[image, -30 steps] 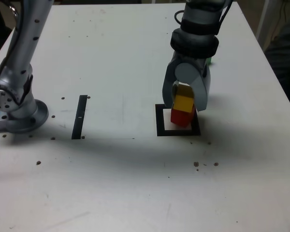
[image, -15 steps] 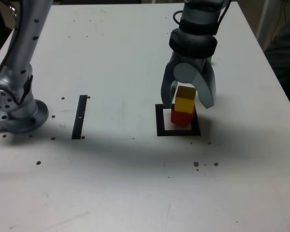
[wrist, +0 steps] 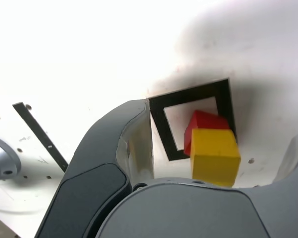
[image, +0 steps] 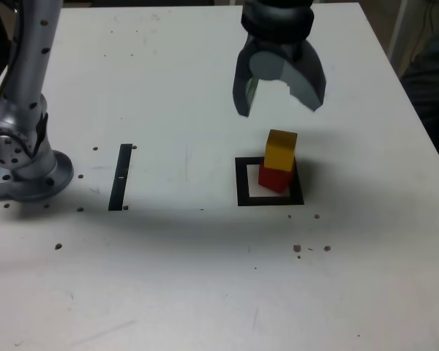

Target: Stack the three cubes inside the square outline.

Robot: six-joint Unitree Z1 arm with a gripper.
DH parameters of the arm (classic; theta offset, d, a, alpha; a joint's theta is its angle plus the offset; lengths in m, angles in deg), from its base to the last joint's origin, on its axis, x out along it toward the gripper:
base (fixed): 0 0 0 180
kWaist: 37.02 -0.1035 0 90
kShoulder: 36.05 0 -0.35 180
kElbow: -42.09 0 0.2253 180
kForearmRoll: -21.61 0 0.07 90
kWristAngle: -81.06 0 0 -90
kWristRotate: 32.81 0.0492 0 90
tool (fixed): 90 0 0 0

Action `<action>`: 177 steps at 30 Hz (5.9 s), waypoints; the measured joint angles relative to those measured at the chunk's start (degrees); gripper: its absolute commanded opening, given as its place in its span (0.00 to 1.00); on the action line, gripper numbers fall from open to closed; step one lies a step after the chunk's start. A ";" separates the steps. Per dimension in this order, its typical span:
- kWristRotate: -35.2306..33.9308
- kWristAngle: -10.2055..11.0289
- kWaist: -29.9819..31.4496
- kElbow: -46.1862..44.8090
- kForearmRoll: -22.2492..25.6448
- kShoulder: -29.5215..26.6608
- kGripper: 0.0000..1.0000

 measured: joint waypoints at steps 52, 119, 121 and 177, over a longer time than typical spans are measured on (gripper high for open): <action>38.66 -2.45 -17.42 31.30 4.86 24.69 1.00; 28.90 5.29 -13.11 36.89 10.64 25.14 0.29; 27.26 5.21 -12.30 35.38 10.64 23.24 0.29; -10.88 -3.85 10.18 10.25 9.78 2.64 0.30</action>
